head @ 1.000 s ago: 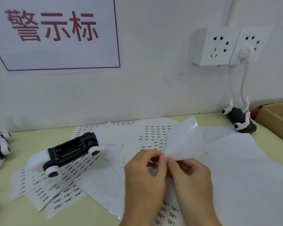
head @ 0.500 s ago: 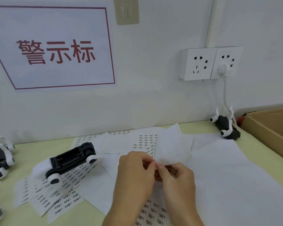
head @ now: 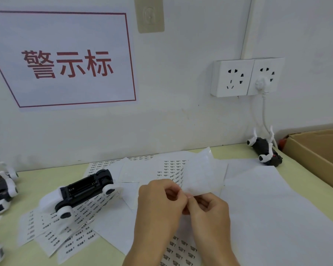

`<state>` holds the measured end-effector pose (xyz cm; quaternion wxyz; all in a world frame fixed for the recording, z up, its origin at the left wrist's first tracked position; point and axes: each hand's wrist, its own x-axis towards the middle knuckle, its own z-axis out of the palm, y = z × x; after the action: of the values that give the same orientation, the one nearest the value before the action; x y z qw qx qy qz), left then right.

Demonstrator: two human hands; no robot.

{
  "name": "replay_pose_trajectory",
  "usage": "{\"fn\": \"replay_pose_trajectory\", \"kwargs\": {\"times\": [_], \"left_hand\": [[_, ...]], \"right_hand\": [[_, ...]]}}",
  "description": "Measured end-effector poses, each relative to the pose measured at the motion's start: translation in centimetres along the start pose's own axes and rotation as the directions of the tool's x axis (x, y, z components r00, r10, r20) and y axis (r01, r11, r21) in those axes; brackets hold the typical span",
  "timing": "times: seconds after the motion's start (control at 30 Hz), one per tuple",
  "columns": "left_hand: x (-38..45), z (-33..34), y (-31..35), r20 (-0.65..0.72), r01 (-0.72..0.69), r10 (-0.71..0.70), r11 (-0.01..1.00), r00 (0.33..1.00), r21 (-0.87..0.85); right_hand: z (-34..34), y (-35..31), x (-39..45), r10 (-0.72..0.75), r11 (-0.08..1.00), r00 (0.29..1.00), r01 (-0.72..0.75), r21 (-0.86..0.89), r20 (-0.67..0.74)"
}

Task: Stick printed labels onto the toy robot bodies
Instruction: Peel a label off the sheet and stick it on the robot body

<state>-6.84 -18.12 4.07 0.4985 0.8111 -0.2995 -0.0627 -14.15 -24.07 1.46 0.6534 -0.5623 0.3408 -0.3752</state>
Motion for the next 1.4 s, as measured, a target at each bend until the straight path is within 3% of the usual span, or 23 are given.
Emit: {"fn": "replay_pose_trajectory", "kwargs": {"times": [0.47,1.07,1.4], "left_hand": [[-0.1,0.1,0.2,0.071,0.094,-0.079,0.968,0.994,-0.234],[-0.4,1.2,0.3,0.02,0.234,-0.246,0.886,0.969,-0.401],[-0.4,1.7,0.0,0.066,0.318,-0.341,0.766,0.938,-0.558]], "right_hand": [[-0.2,0.0,0.1,-0.004,1.0,0.998,0.006,0.026,-0.069],[-0.1,-0.1,0.0,-0.026,0.998,0.995,0.031,0.059,-0.092],[-0.1,-0.1,-0.1,-0.093,0.994,0.985,0.1,0.044,-0.144]]}}
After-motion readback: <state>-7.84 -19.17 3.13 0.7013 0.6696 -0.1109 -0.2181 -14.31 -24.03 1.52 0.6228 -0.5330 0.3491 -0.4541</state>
